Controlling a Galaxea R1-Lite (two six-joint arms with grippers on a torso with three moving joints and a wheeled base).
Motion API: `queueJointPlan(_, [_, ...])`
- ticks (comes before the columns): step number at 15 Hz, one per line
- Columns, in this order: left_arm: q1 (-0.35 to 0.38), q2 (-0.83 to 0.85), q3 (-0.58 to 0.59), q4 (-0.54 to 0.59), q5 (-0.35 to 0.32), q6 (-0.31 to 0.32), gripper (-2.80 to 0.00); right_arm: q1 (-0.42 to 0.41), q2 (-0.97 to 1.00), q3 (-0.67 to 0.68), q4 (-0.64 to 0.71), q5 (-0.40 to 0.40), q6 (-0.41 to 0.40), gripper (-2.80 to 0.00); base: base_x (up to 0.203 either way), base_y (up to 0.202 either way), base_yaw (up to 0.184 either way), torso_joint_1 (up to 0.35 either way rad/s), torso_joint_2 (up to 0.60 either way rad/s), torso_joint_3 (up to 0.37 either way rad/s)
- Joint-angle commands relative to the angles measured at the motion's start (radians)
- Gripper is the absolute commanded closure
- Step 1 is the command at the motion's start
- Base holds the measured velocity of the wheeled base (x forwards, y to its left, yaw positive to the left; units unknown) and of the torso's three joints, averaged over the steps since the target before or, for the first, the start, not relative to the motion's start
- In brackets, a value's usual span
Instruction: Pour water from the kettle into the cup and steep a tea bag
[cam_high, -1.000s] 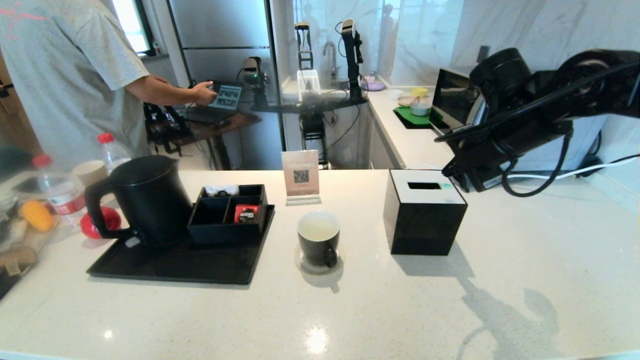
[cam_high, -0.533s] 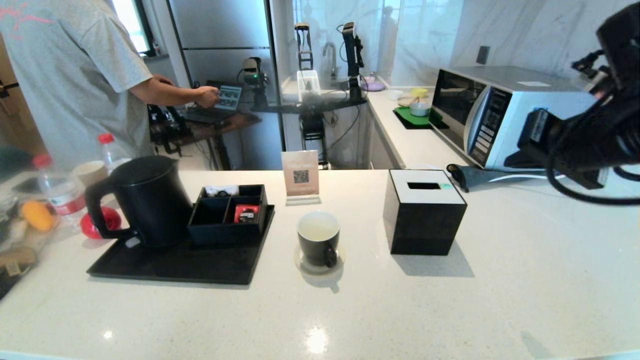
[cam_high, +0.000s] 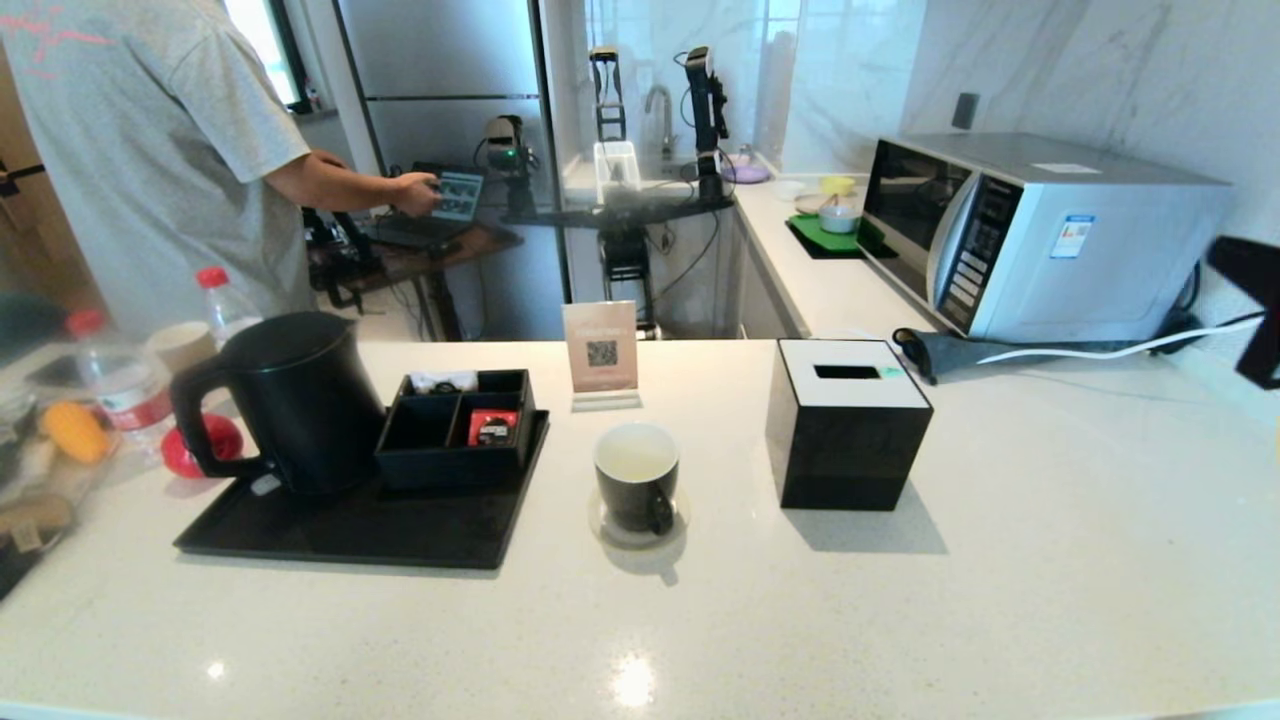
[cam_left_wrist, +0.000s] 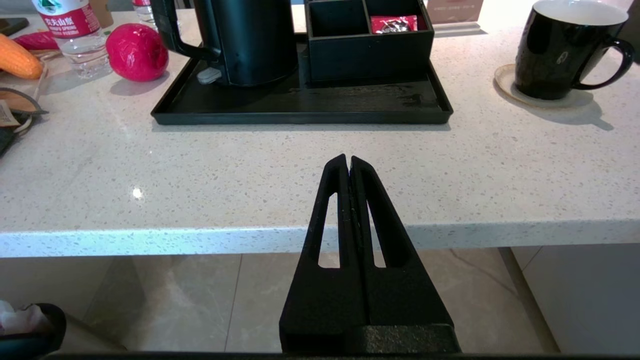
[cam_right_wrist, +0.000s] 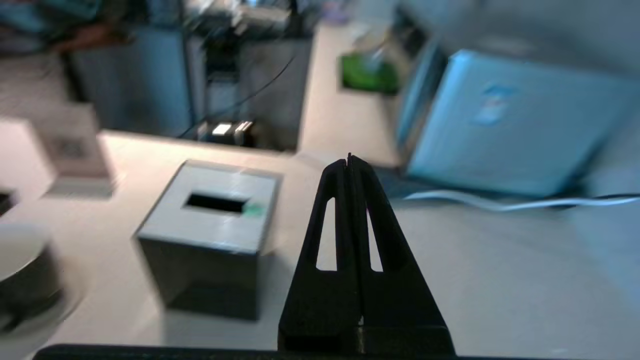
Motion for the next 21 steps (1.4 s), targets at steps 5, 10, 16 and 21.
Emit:
queueJointPlan(5, [0.0,0.0,0.0,0.0,0.0,0.0,0.0,-0.191,-0.166,0.37,-0.178,0.133,-0.069,0.0,0.0,0.0,0.0,0.0,0.0,0.0])
queueJointPlan(10, [0.0,0.0,0.0,0.0,0.0,0.0,0.0,-0.391,-0.629,0.582,0.081,0.449,-0.014,0.0,0.0,0.0,0.0,0.0,0.0,0.0])
queueJointPlan(16, [0.0,0.0,0.0,0.0,0.001,0.0,0.0,-0.401,-0.805,0.704,0.369,0.451,0.056,0.0,0.0,0.0,0.0,0.0,0.0,0.0])
queueJointPlan(21, [0.0,0.0,0.0,0.0,0.001,-0.001,0.0,-0.401,-0.805,0.704,0.473,0.317,0.099,0.0,0.0,0.0,0.0,0.0,0.0,0.0])
